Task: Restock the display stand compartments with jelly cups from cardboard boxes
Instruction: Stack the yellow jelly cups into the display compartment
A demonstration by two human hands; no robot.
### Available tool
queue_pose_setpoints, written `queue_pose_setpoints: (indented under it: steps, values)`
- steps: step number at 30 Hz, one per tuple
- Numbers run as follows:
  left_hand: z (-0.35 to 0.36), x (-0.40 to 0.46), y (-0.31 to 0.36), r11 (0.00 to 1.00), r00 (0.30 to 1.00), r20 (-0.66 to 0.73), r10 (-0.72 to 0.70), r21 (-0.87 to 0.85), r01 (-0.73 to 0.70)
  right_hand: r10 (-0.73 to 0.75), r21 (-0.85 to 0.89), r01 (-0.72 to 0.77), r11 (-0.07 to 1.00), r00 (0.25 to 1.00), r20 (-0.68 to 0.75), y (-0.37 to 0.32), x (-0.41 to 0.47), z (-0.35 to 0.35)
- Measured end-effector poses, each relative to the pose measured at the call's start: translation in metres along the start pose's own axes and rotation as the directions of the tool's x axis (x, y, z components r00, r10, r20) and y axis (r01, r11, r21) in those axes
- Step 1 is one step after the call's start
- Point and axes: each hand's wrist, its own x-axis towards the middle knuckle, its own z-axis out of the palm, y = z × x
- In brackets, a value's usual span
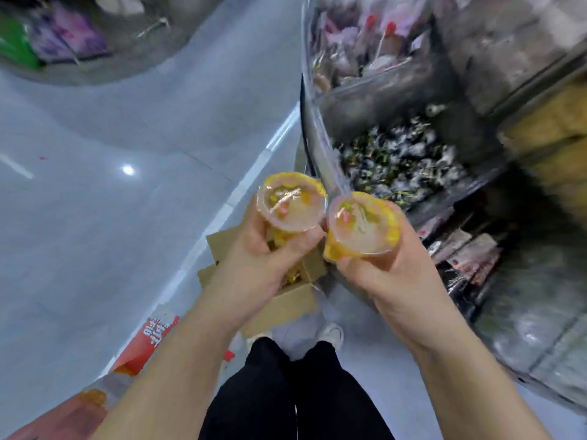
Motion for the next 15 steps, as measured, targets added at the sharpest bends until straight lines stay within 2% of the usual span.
queue_pose_setpoints:
  steps: [4, 7, 11, 15]
  values:
    - [0.063, -0.006, 0.063, 0.963, 0.966, 0.101, 0.239, 0.102, -0.249, -0.256, -0.268, 0.218, 0.939, 0.960, -0.115, -0.072, -0.040, -0.035]
    - [0.118, -0.006, 0.090, 0.919, 0.912, 0.194, 0.361, 0.094, -0.384, -0.386, -0.343, 0.308, 0.887, 0.903, -0.189, -0.109, -0.071, -0.068]
    - [0.186, -0.006, 0.118, 0.869, 0.825, 0.349, 0.444, 0.053, -0.491, -0.433, -0.338, 0.329, 0.882, 0.848, -0.305, -0.148, -0.109, -0.118]
    - [0.236, 0.000, 0.140, 0.819, 0.720, 0.498, 0.484, 0.033, -0.573, -0.490, -0.460, 0.301, 0.835, 0.787, -0.375, -0.181, -0.134, -0.169]
